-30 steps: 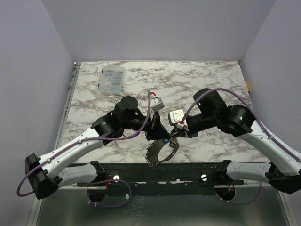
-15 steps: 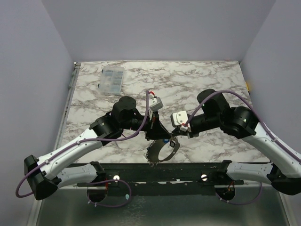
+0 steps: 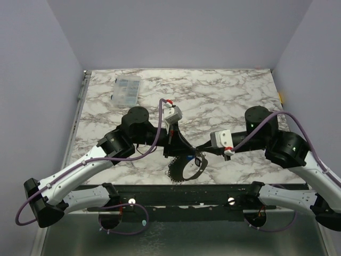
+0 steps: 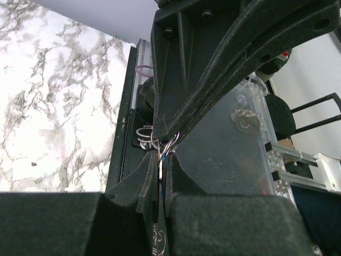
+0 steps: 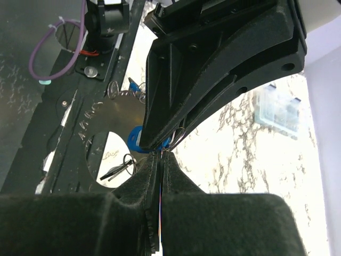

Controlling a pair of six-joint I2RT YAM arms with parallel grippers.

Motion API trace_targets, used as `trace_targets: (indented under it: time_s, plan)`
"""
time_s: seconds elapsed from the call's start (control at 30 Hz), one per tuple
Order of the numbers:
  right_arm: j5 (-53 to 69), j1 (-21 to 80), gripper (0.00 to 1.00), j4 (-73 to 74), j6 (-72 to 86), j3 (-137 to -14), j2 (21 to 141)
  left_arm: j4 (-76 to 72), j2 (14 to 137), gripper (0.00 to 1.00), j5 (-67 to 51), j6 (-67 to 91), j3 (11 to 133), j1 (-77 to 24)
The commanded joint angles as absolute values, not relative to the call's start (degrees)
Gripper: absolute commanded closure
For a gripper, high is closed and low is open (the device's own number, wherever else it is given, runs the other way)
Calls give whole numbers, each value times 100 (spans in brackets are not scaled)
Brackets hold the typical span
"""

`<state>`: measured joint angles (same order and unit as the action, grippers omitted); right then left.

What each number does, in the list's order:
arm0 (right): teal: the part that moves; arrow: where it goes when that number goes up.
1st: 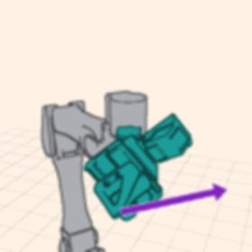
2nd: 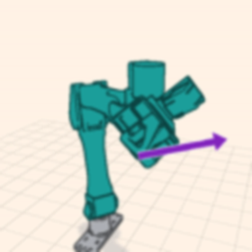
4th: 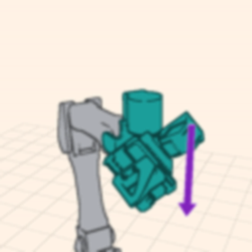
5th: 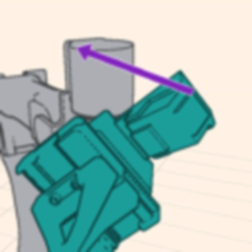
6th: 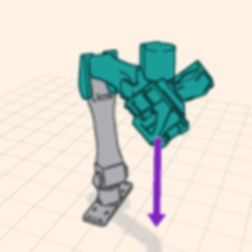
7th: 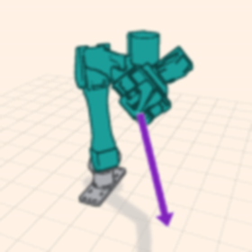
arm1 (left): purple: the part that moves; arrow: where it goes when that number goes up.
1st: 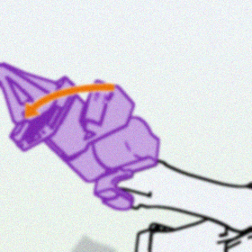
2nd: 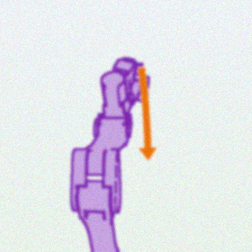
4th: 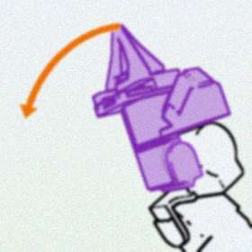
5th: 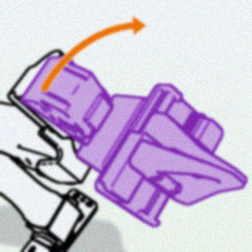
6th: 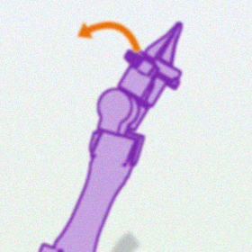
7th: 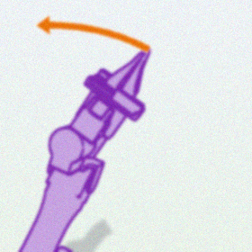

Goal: Put the keys on the keyring

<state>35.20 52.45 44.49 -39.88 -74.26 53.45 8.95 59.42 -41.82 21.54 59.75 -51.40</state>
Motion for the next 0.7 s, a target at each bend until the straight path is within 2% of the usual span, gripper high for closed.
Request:
trace_targets:
  time_s: [0.0, 0.3, 0.67]
  plan:
    - [3960, 5268, 99, 3585, -3861, -7371, 4979, 1106, 5890, 100, -4296, 2118, 6064, -5108]
    - [4293, 5265, 99, 3057, -3805, -7131, 4669, 1074, 5998, 100, -4474, 2145, 6108, -5107]
    - [3986, 5265, 99, 957, -3152, -5883, 3764, 749, 5967, 100, -4772, 2192, 6226, -5107]
